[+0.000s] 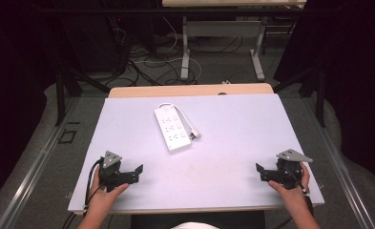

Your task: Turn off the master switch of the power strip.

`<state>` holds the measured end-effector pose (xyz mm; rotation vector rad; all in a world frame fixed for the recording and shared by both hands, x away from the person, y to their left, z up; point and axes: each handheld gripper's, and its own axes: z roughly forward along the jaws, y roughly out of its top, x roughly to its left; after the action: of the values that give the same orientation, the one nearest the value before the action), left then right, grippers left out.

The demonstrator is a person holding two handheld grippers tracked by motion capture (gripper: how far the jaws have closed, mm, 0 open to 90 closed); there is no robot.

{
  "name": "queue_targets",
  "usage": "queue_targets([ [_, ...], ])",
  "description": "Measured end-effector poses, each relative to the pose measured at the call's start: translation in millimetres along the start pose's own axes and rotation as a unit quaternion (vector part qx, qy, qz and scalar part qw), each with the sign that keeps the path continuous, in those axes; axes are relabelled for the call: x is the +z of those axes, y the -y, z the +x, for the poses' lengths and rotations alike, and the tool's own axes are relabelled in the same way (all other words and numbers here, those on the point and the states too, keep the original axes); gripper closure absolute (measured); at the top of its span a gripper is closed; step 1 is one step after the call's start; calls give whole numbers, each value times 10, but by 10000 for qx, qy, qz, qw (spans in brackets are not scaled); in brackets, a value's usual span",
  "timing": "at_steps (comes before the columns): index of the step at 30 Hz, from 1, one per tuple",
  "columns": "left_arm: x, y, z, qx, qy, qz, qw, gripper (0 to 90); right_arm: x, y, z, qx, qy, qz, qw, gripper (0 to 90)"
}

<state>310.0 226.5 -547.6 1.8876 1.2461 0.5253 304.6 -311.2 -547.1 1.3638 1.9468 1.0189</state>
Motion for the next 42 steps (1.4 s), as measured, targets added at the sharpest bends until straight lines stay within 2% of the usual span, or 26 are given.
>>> queue_targets([
  [4, 9, -17, -42, 14, 46, -12, 10000, 42, 3, -1, 7, 6, -28, -21, 10000, 27],
  [5, 10, -22, -46, 83, 26, -7, 10000, 47, 3, -2, 11, 13, -35, -9, 10000, 27],
  [10, 17, -33, -111, 77, 104, 29, 9999, 68, 5, -2, 12, 11, -45, -15, 10000, 27],
  [11, 15, -37, -114, 155, 98, 52, 9998, 72, 4, -2, 12, 4, -47, -19, 10000, 27],
  [15, 19, -36, -162, 145, 165, 56, 9997, 110, 5, -2, 13, 9, -54, -14, 10000, 30],
  [19, 17, -51, -222, 318, 185, 132, 9992, 161, 9, 0, 14, -28, -67, -13, 10000, 32],
  [25, 35, -60, -285, 407, 317, 221, 9984, 185, 8, 0, 21, -13, -76, -18, 10000, 36],
  [26, 34, -63, -300, 378, 316, 246, 9985, 193, 6, 1, 23, -14, -48, -22, 10000, 36],
  [30, 38, -88, -329, 467, 312, 254, 9981, 220, 0, -4, 28, 30, -79, -26, 10000, 37],
  [31, 44, -93, -344, 410, 317, 234, 9984, 228, 1, -4, 25, 14, -76, -31, 10000, 37],
  [32, 40, -105, -338, 454, 332, 272, 9980, 228, -1, -4, 34, 50, -82, -19, 10000, 38],
  [33, 46, -111, -348, 371, 344, 254, 9984, 229, 3, -2, 30, 17, -72, -22, 10000, 39],
  [38, 67, -151, -354, 392, 389, 195, 9983, 256, 15, 2, 36, -9, -21, -30, 10000, 41],
  [42, 92, -217, -369, 403, 391, 209, 9982, 264, 15, 1, 48, -11, -68, -17, 10000, 41],
])
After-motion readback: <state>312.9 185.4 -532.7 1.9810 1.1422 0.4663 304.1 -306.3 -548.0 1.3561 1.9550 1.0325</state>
